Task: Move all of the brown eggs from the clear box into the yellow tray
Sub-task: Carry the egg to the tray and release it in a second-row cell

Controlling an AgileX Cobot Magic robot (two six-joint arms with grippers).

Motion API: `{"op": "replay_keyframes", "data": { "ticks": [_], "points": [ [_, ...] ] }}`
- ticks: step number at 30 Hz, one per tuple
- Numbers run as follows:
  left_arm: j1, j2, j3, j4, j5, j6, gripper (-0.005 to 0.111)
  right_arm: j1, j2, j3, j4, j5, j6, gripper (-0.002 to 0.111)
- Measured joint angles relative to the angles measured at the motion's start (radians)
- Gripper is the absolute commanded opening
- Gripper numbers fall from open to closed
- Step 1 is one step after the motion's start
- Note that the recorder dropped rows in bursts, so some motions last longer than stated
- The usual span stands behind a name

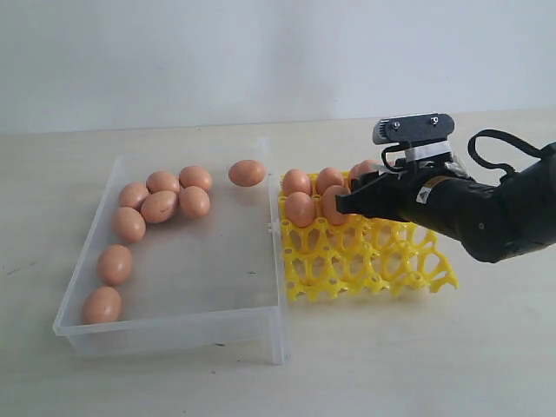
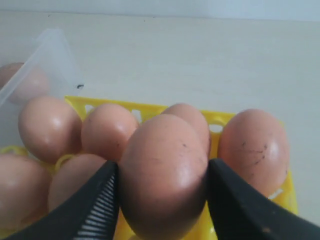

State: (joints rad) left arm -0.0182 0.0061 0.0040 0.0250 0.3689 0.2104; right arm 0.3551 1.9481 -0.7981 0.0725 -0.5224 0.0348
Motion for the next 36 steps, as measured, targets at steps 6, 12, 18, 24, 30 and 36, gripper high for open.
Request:
{"op": "replay_keyframes", "data": {
  "ticks": [6,12,18,24,30,36],
  "points": [
    [0.000,0.000,0.000,0.000,0.000,0.000,0.000,0.000,0.024,-0.002,0.000,0.063,0.013,0.007],
    [0.000,0.000,0.000,0.000,0.000,0.000,0.000,-0.002,0.024,-0.007,-0.019,0.087,0.062,0.007],
    [0.000,0.000,0.000,0.000,0.000,0.000,0.000,-0.004,0.015,-0.007,-0.093,0.107,0.152,0.034],
    [0.000,0.000,0.000,0.000,0.000,0.000,0.000,-0.004,0.007,-0.007,-0.112,0.123,0.171,0.059],
    [0.000,0.000,0.000,0.000,0.000,0.000,0.000,-0.004,-0.026,-0.007,-0.116,0.173,0.174,0.059],
    [0.000,0.000,0.000,0.000,0.000,0.000,0.000,-0.004,-0.138,-0.007,-0.122,0.208,0.174,0.056]
  ]
}}
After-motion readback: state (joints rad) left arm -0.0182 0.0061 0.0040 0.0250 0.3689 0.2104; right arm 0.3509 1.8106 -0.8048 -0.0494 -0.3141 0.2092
